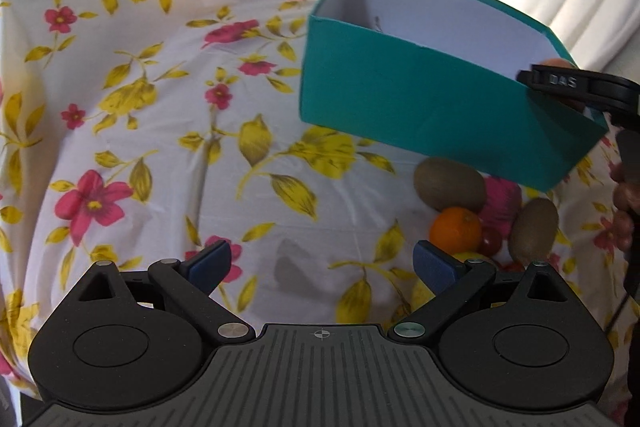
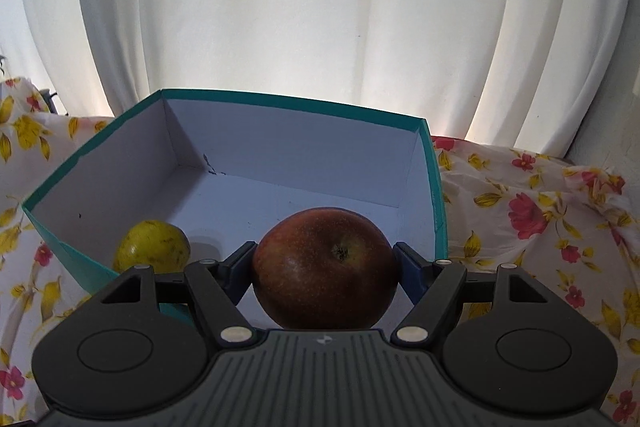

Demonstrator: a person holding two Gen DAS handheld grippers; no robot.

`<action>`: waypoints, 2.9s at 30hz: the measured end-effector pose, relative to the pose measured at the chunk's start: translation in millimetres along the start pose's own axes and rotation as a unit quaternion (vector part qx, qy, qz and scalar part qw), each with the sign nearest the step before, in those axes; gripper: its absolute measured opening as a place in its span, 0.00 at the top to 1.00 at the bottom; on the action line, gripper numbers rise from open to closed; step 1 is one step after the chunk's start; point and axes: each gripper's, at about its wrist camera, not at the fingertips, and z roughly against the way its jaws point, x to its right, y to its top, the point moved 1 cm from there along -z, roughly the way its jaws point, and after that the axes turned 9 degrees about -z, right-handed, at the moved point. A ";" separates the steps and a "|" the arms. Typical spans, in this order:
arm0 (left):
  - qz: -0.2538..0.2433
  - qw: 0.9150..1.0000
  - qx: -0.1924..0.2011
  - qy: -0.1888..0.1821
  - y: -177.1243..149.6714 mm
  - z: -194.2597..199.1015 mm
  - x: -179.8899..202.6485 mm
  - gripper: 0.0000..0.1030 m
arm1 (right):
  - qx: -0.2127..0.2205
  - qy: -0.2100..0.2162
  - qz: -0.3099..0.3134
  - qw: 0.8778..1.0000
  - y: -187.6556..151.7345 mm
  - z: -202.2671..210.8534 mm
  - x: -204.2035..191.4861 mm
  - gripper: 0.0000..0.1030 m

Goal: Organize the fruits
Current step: 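Lower the red apple into the teal box and open the right tool, then grasp another yellow pear with the left tool while the right tool grasps a green apple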

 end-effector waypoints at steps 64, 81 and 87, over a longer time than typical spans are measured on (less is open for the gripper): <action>-0.167 0.980 -0.046 -0.093 2.2 -34.0 73.6 0.33 | 0.070 -0.001 -0.067 0.995 -66.7 140.4 48.4 0.00; -0.151 0.984 0.044 -0.082 33.8 10.5 15.2 0.33 | 0.053 0.006 -0.055 0.997 -112.9 163.6 -15.1 0.00; -0.155 0.984 0.043 -0.079 43.0 11.4 -2.3 0.33 | 0.027 0.015 -0.052 0.998 -139.1 167.4 -41.7 0.00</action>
